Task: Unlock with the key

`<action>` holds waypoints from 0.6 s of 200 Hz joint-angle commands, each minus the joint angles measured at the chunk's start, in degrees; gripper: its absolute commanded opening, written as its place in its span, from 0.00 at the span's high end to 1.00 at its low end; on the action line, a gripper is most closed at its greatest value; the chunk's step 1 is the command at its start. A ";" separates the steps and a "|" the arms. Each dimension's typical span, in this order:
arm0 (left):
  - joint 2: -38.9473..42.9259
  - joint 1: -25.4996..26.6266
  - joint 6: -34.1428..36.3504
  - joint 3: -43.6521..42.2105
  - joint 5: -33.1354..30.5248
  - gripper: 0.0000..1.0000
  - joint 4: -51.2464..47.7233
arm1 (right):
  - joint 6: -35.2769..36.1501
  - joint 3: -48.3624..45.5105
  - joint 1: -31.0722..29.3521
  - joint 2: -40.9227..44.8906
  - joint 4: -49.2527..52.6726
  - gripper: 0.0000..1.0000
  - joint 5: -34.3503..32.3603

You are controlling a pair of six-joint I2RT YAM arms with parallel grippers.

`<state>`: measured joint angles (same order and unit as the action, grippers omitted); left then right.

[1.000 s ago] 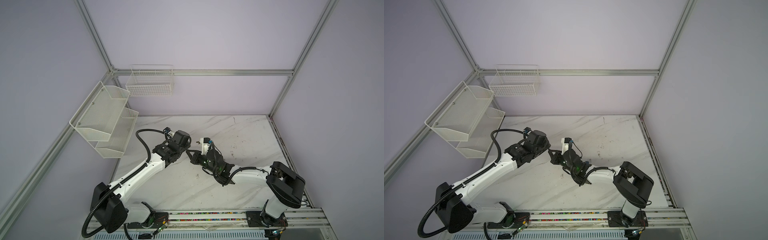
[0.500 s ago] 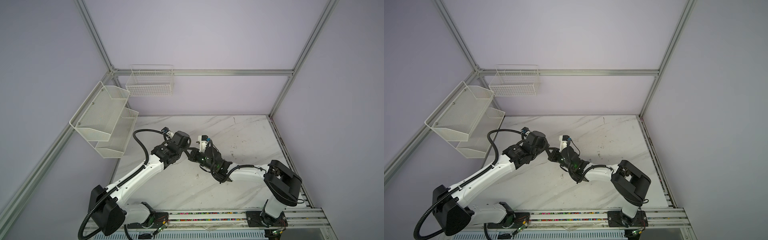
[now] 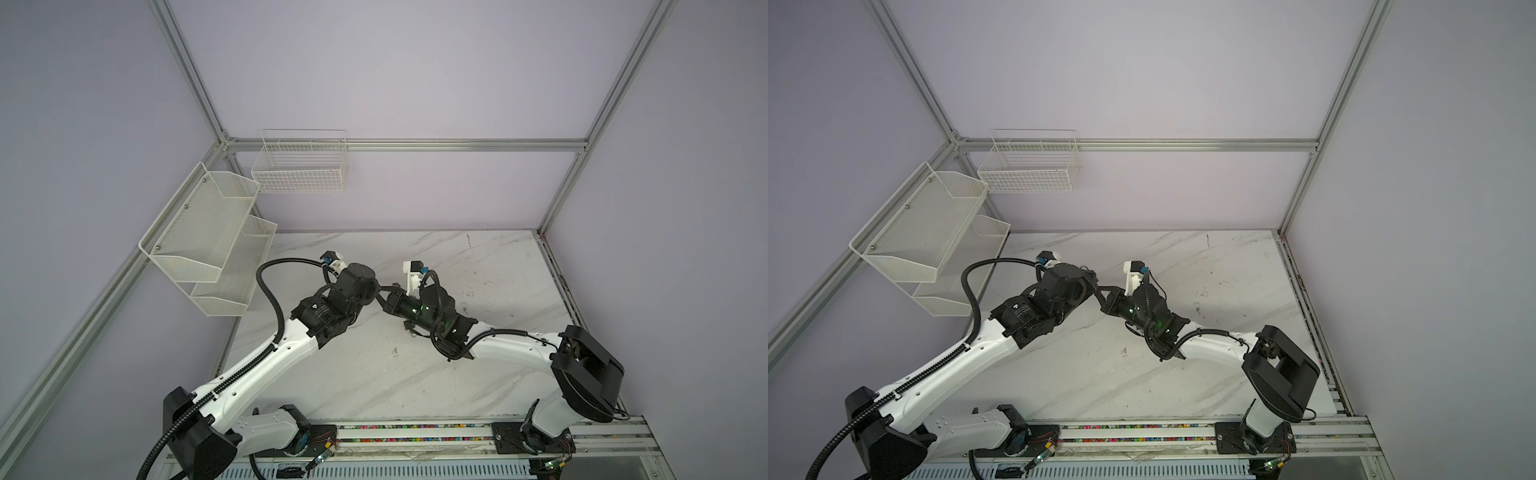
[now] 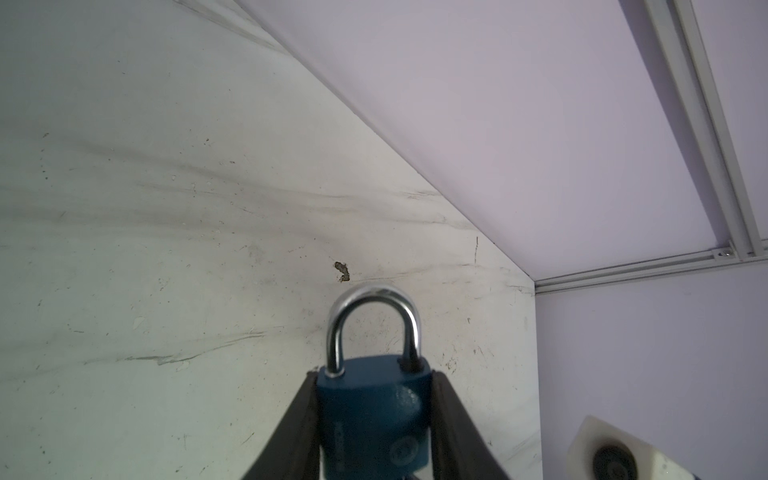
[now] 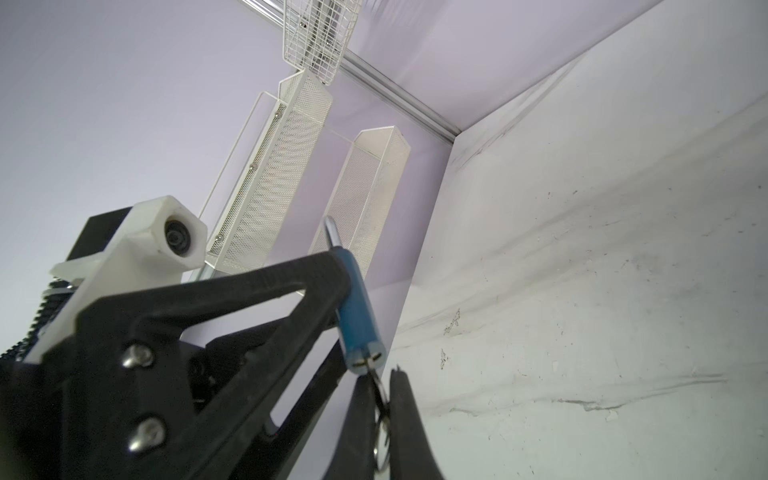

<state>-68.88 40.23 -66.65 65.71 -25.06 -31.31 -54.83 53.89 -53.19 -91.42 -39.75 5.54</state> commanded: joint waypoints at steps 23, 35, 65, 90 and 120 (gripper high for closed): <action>2.35 3.63 1.76 -4.17 10.47 1.00 2.98 | -9.10 3.83 2.21 2.06 -8.13 1.00 1.52; 2.78 3.32 1.88 -5.57 11.19 1.00 5.86 | -11.61 2.96 2.23 2.53 -9.44 1.00 2.20; 3.62 2.95 0.01 -8.82 10.85 1.00 9.74 | -17.08 0.89 2.23 3.54 -11.15 1.00 2.87; 4.92 2.31 -0.25 -9.71 10.67 0.98 11.24 | -9.25 3.01 1.96 5.90 -1.38 1.00 1.23; 8.46 1.85 3.12 -8.30 6.46 0.82 9.01 | -3.45 2.35 1.92 8.66 6.25 1.00 -2.31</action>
<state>-64.55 42.76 -66.41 57.67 -15.73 -23.59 -63.42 54.54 -51.07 -86.26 -39.09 6.48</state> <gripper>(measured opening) 0.083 0.076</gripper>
